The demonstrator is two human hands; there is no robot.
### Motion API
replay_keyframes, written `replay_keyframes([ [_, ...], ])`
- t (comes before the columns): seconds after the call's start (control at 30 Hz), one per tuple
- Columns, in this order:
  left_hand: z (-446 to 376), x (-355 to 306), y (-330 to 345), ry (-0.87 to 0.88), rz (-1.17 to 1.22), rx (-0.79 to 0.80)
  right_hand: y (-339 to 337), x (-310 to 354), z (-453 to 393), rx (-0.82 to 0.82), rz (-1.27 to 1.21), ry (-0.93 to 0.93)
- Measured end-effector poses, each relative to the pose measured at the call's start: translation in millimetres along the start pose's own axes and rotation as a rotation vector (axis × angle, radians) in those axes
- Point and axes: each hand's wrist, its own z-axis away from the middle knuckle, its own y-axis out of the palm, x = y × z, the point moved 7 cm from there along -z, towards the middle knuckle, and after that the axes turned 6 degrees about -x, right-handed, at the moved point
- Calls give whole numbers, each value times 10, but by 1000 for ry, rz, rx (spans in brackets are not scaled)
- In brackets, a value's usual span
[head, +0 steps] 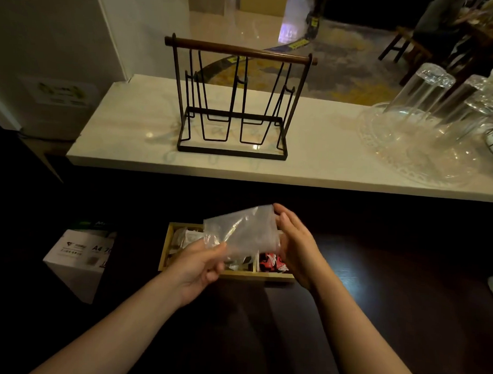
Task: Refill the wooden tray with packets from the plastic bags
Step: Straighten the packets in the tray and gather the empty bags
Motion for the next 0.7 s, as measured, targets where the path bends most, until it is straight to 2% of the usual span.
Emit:
replay_keyframes([
  [0.03,-8,16,5,14,62,-35,45,-69,47,78,-31,53],
  [0.1,-8,59,66,50,130,-69,188,-221,177,229,105,79],
  [0.17,12,81,191,126,123,-47,300,-399,283,265,213,107],
  [0.23,32,99,326,217,98,-16,324,-516,320,162,229,130],
  [0.37,37,169,548,334,-86,36,108,-541,315,-168,127,112],
  [0.53,-34,281,770,425,-402,16,-384,-466,449,-390,84,23],
  [0.7,-74,418,1052,632,-731,-20,-905,-604,677,-580,-23,79],
])
